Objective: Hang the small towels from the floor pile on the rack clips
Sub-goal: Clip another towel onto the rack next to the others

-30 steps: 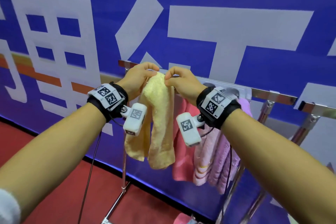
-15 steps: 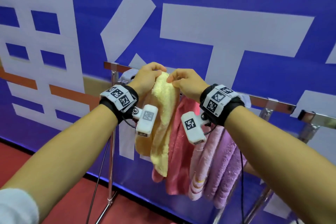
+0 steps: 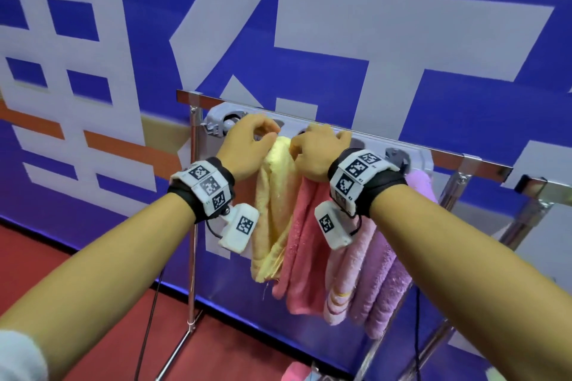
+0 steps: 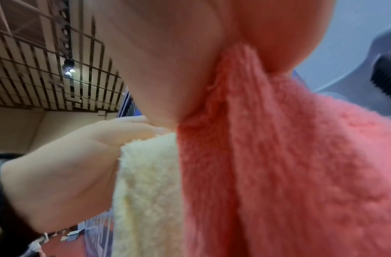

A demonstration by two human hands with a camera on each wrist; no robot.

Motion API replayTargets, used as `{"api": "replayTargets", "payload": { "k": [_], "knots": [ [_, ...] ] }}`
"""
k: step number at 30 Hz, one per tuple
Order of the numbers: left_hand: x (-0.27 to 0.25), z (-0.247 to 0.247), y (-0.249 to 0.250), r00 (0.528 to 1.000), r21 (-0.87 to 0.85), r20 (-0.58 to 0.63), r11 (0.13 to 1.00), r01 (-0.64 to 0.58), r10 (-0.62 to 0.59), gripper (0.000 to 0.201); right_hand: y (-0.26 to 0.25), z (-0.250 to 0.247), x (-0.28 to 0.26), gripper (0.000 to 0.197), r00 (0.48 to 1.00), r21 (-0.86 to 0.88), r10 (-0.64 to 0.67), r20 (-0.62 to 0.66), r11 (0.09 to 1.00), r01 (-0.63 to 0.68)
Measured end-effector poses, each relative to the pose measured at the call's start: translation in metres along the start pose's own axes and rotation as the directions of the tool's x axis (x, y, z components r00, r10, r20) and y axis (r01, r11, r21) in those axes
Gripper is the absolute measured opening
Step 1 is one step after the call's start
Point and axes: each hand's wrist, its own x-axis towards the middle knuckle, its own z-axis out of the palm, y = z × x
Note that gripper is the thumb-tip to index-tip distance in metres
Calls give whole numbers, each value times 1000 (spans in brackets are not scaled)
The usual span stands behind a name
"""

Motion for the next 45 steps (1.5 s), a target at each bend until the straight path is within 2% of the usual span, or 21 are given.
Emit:
{"api": "replayTargets", "payload": {
  "k": [2, 4, 6, 8, 11, 15, 17, 20, 21, 23, 25, 28, 30, 32, 34, 37, 38, 41, 43, 45],
  "knots": [
    [-13, -1, -3, 998, -117, 58, 993, 25, -18, 20, -4, 0, -7, 23, 988, 16, -4, -154, 1000, 7],
    [-26, -3, -5, 990, -224, 141, 973, 60, -29, 38, -10, 1, -17, 27, 964, 79, -27, -265, 996, 50],
    [-36, -4, -11, 979, -209, 205, 977, 39, 4, 58, -18, 6, -28, 33, 967, 60, -80, -244, 993, 97],
    [-44, -3, -17, 968, -128, 252, 992, 21, 12, 73, -24, 14, -36, 46, 978, -54, -120, -173, 992, 113],
    [-47, -1, -13, 961, -3, 271, 998, 60, -57, 78, -28, 19, -42, 63, 985, -155, -113, -133, 984, 91],
    [-39, 0, -10, 958, 124, 285, 992, -1, -35, 84, -40, 18, -38, 64, 990, -119, -35, -137, 993, 19],
    [-33, -3, -12, 948, 174, 315, 985, -6, -50, 86, -45, 19, -33, 50, 990, -111, 1, -141, 994, -17],
    [-25, -13, -7, 925, 209, 375, 978, -28, -54, 90, -47, 14, -29, 10, 977, -122, -3, -212, 992, -24],
    [-23, -18, -4, 920, 202, 388, 979, -31, -51, 91, -46, 11, -28, 5, 973, -123, 5, -231, 992, -35],
    [-20, -23, 1, 910, 161, 414, 986, -38, -32, 88, -44, 5, -28, 6, 973, -120, 4, -229, 992, -32],
    [-21, -22, 5, 895, 104, 445, 995, -13, -35, 81, -45, 4, -33, 24, 983, -62, 16, -184, 998, -27],
    [-21, -19, 3, 886, 72, 442, 990, 125, -144, 77, -50, 12, -43, 59, 991, -18, 5, -135, 1000, -7],
    [-20, -21, 3, 873, 63, 450, 981, 182, -190, 80, -54, 18, -44, 73, 990, -28, 11, -143, 999, -16],
    [-20, -24, 7, 863, 44, 475, 984, 170, -170, 79, -56, 19, -40, 70, 988, -1, 57, -144, 998, -58],
    [-22, -24, 13, 868, 24, 478, 989, 143, -137, 73, -58, 17, -35, 57, 985, 35, 97, -143, 995, -93],
    [-26, -20, 16, 880, 36, 466, 995, 88, -95, 51, -61, 12, -33, 37, 983, -4, 103, -152, 994, -105],
    [-26, -18, 16, 889, 53, 450, 997, 61, -79, 50, -60, 10, -33, 32, 982, -32, 95, -164, 994, -102],
    [-19, -13, 17, 936, 108, 347, 994, 20, -57, 70, -52, 4, -34, 19, 975, -91, 74, -207, 991, -95],
    [-18, -8, 20, 956, 169, 289, 986, -1, -49, 72, -50, 2, -40, 21, 978, -137, 55, -202, 987, -84],
    [-24, -1, 19, 957, 229, 288, 973, -26, -42, 71, -50, 2, -48, 34, 987, -176, 13, -159, 984, -41]
  ]
}}
